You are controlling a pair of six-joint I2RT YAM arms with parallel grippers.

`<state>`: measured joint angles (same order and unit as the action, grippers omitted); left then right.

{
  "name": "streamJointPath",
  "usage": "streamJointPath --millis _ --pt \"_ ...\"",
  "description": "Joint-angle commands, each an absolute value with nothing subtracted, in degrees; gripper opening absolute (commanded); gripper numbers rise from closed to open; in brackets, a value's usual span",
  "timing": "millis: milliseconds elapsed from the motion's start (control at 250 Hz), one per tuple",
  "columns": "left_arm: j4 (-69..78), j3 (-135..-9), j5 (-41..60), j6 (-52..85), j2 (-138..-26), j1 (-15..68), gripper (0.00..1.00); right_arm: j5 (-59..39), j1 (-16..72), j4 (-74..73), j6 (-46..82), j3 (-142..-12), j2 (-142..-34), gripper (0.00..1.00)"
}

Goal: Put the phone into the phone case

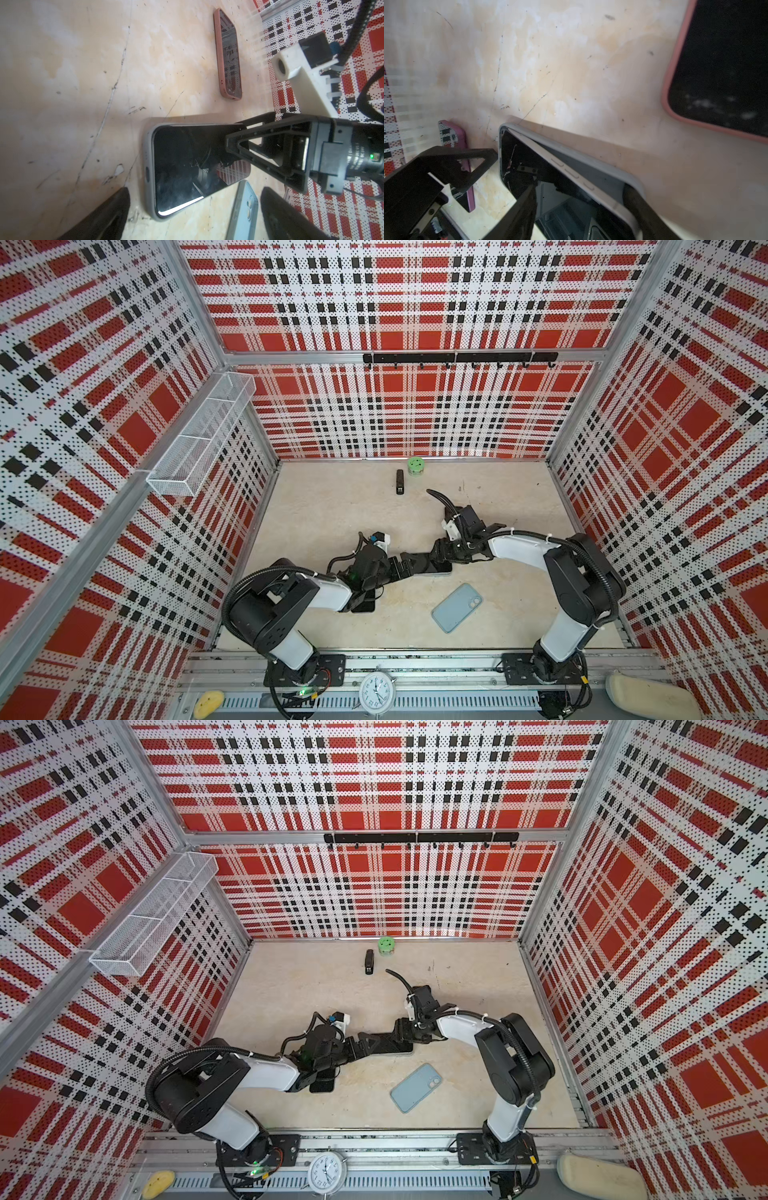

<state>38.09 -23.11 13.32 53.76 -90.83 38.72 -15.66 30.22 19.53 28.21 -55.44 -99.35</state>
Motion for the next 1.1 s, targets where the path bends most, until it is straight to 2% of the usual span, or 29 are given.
streamJointPath --millis 0,732,876,1097 --pt "39.37 -21.92 13.31 54.40 -91.30 38.61 1.00 -9.73 29.88 23.27 25.95 -56.51 -97.03 0.70" --pt "39.49 -22.23 13.30 52.93 -89.81 38.81 0.99 -5.21 29.33 27.07 22.39 -56.84 -91.11 0.78" --pt "39.00 -23.09 13.18 51.32 -88.76 39.27 0.99 -5.88 29.33 27.77 22.50 -56.14 -91.30 0.77" --pt "35.30 -24.17 11.71 48.06 -85.70 39.47 1.00 -8.41 29.35 26.83 23.86 -53.81 -92.50 0.67"
